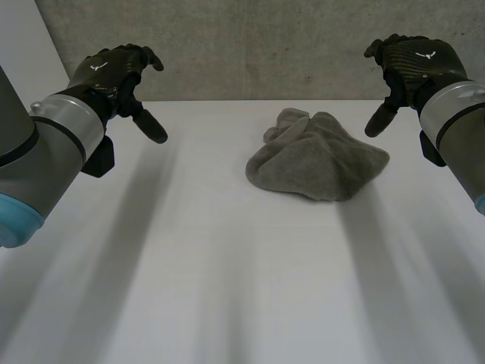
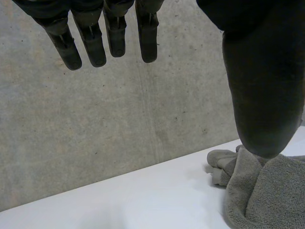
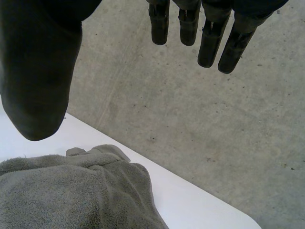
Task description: Fold the towel.
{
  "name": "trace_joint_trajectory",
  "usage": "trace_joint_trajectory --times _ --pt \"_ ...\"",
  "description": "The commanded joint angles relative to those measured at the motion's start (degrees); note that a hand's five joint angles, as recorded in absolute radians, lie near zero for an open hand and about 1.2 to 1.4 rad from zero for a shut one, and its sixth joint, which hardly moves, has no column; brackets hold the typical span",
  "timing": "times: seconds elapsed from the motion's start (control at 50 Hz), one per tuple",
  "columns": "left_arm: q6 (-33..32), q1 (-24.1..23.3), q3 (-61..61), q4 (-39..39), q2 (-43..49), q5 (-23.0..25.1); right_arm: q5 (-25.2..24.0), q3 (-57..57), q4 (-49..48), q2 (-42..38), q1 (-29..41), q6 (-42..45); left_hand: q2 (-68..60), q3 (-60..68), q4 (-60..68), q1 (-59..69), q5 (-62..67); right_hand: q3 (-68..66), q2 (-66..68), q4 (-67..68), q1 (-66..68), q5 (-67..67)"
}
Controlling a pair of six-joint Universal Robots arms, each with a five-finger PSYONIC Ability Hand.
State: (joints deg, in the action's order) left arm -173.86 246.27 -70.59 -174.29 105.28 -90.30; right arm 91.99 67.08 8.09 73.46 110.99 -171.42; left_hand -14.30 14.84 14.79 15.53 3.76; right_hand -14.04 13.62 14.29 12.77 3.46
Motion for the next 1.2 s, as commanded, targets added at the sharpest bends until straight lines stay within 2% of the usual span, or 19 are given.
trace_joint_trajectory --times 0.02,0.16,0.26,0.28,0.32,0.34,0.36,0.42,0.48,0.6,0.62,0.64,0.66,0.68,0.88,0.98,1.04,1.08,1.2 --pt "-0.34 -0.09 -0.42 -0.09 -0.07 0.47 -1.72 -1.25 0.09 -1.65 -0.16 1.35 3.25 -3.79 -3.73 -4.48 -2.71 4.04 -3.62 -4.29 -2.77 -3.46" --pt "-0.51 -0.26 -1.13 -0.70 -0.95 0.56 -7.80 -10.39 0.09 -12.29 -1.13 2.67 3.25 -3.79 -3.73 -4.48 -2.71 4.04 -3.62 -4.29 -2.77 -3.46" --pt "-0.51 -0.26 -1.13 -0.88 -0.77 0.56 -8.41 -32.04 4.64 -33.33 -0.95 2.41 3.25 -3.79 -3.73 -4.48 -2.71 4.04 -3.62 -4.29 -2.77 -3.46" --pt "-0.51 -0.26 -1.13 -0.88 -0.77 0.56 -8.41 -32.10 4.66 -33.39 -0.95 2.41 3.25 -3.79 -3.73 -4.48 -2.71 4.04 -3.62 -4.29 -2.77 -3.46" --pt "-0.51 -0.26 -1.13 -1.23 -0.25 0.56 -8.15 -47.14 8.24 -45.80 -0.95 2.41 3.25 -3.79 -3.73 -4.48 -2.71 4.04 -3.62 -4.29 -2.77 -3.46" --pt "-0.51 -0.26 -1.13 -1.23 -0.25 0.56 -8.15 -47.22 8.26 -45.87 -0.95 2.41 3.25 -3.79 -3.73 -4.48 -2.71 4.04 -3.62 -4.29 -2.77 -3.46" --pt "-0.51 -0.26 -1.21 -1.58 -0.07 0.56 -8.15 -55.05 9.74 -51.87 -0.95 2.58 3.25 -3.79 -3.73 -4.48 -2.71 4.04 -3.62 -4.29 -2.77 -3.46" --pt "-0.51 -0.18 -1.30 -1.93 0.37 0.56 -8.32 -64.33 10.55 -59.64 -0.61 2.41 3.25 -3.79 -3.73 -4.48 -2.71 4.04 -3.62 -4.29 -2.77 -3.46" --pt "-0.51 -0.18 -1.30 -2.02 0.98 0.56 -7.89 -61.91 7.14 -60.80 -0.34 3.55 3.25 -3.79 -3.73 -4.48 -2.71 4.04 -3.62 -4.29 -2.77 -3.46" --pt "-0.51 -0.18 -1.30 -2.02 1.42 0.47 -7.36 -59.79 5.53 -61.16 -0.16 3.55 3.25 -3.79 -3.73 -4.48 -2.71 -9.00 9.41 8.74 10.27 9.57" --pt "-0.60 -0.18 -1.21 -2.02 1.42 0.47 -7.36 -59.79 5.71 -60.99 0.01 3.55 3.25 -3.79 -3.73 -4.48 -2.71 -22.66 23.07 22.40 23.92 23.23" --pt "-0.60 -0.18 -1.21 -2.02 1.51 0.47 -7.44 -59.88 5.97 -60.29 0.27 3.55 3.25 -3.79 -3.73 -4.48 -2.71 -46.11 46.52 45.85 47.37 46.68" --pt "-0.60 -0.18 -1.21 -2.02 1.51 0.47 -7.44 -59.88 5.97 -60.28 0.28 3.55 3.25 -3.79 -3.73 -4.48 -2.71 -46.34 46.75 46.08 47.61 46.92" --pt "-0.60 -0.18 -1.21 -2.02 1.51 0.47 -7.44 -59.88 6.93 -59.24 0.54 3.20 3.25 -3.79 -3.73 -4.48 -2.71 -65.77 66.18 65.51 67.04 66.34" --pt "-0.51 0.00 -1.21 -2.02 0.98 0.47 -8.85 -58.21 18.37 -44.02 5.55 -1.02 3.25 -3.79 -3.73 -4.48 -2.71 -65.96 66.38 65.71 67.23 66.54" --pt "-0.51 0.18 -1.21 -2.02 0.54 0.47 -13.95 -51.18 26.89 -37.08 6.69 -2.86 3.25 -3.79 -3.73 -4.48 -2.71 -65.96 66.38 65.71 67.23 66.54" --pt "-0.51 0.35 -1.21 -1.93 0.37 0.47 -18.61 -40.89 29.44 -32.16 6.96 -2.69 3.25 -3.79 -3.73 -4.48 -2.71 -65.96 66.38 65.71 67.23 66.54" --pt "-0.51 0.44 -1.13 -1.93 0.28 0.47 -23.77 -26.64 27.96 -25.34 8.35 -1.29 3.25 -3.79 -3.73 -4.48 -2.71 -65.96 66.38 65.71 67.23 66.54" --pt "-0.60 0.70 -1.13 -1.85 -1.21 0.56 -26.87 -8.90 24.87 -18.80 13.02 7.86 3.25 -3.79 -3.73 -4.48 -2.71 -65.96 66.38 65.71 67.23 66.54"
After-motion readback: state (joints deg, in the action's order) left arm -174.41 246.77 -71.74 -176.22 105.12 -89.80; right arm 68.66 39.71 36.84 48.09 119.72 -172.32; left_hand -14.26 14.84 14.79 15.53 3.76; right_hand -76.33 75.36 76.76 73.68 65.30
